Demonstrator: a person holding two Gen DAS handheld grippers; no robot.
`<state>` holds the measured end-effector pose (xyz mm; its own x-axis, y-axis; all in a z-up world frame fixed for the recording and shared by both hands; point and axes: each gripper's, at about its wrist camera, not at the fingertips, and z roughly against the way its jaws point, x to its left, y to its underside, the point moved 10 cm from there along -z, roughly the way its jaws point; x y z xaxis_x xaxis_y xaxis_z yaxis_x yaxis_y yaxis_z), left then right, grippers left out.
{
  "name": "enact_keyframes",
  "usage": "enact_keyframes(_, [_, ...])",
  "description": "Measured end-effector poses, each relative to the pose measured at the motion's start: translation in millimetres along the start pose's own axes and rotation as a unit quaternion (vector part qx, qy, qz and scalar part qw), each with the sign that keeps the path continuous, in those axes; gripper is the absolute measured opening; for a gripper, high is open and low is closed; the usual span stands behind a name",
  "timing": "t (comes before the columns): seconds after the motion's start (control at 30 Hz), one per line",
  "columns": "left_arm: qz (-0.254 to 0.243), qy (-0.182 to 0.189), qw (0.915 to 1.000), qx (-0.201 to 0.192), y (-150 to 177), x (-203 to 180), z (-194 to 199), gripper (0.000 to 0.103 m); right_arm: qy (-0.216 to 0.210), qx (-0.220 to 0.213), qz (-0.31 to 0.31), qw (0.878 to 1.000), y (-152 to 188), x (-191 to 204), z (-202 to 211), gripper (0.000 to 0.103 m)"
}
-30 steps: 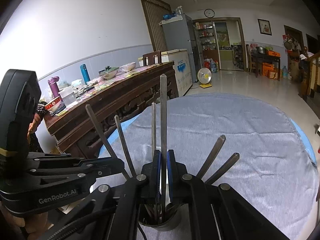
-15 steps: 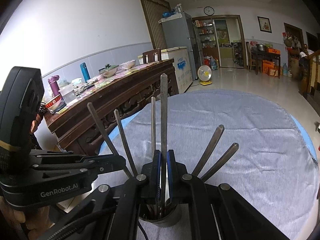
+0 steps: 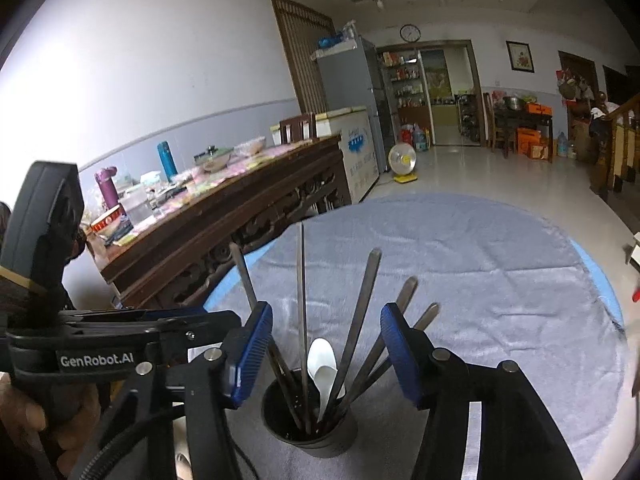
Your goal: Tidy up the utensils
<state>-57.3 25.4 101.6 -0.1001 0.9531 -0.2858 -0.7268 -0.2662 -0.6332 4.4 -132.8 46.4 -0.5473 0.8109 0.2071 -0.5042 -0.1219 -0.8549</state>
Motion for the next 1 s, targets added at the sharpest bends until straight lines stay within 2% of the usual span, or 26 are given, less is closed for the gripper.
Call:
enact_keyframes(0.07, [-0.002,-0.006,0.9999,-0.008,-2,3,5,0.055,0.006,-0.004,-0.002,1.000,-3,-5,8,0.065])
enact_keyframes(0.13, [-0.002,-0.024,0.9994,-0.025,-5,11,11,0.065,0.013,-0.004,-0.003,1.000,-3,-12,17,0.069])
enact_keyframes(0.2, [0.000,-0.042,0.9984,-0.039,-6,18,16,0.071,0.023,-0.001,-0.004,1.000,-1,-20,27,0.072])
enact_keyframes(0.27, [-0.001,-0.063,0.9968,-0.049,-5,25,19,0.072,0.028,0.003,-0.006,1.000,2,-27,36,0.073])
enact_keyframes(0.33, [-0.004,-0.079,0.9958,-0.046,-3,29,17,0.075,0.028,0.009,-0.007,1.000,7,-30,46,0.080])
enact_keyframes(0.37, [-0.004,-0.081,0.9957,-0.044,-1,29,16,0.075,0.026,0.014,-0.004,1.000,10,-30,49,0.082])
enact_keyframes(0.43, [-0.002,-0.083,0.9956,-0.044,2,30,14,0.083,0.017,0.038,0.003,0.999,21,-26,50,0.084])
enact_keyframes(0.53, [0.002,-0.085,0.9956,-0.040,6,28,9,0.089,-0.003,0.077,0.006,0.997,41,-18,44,0.084])
enact_keyframes(0.63, [0.015,-0.081,0.9958,-0.039,10,30,5,0.097,0.003,0.104,0.008,0.995,60,-16,35,0.085])
enact_keyframes(0.77, [0.008,-0.096,0.9946,-0.038,16,30,1,0.102,0.012,0.123,0.005,0.992,73,-18,25,0.086])
enact_keyframes(0.9, [0.010,-0.075,0.9971,-0.012,23,26,-8,0.103,0.019,0.134,0.005,0.991,80,-22,20,0.090])
enact_keyframes(1.0, [-0.001,-0.082,0.9966,-0.008,27,23,-9,0.103,0.023,0.140,0.003,0.990,83,-23,18,0.092])
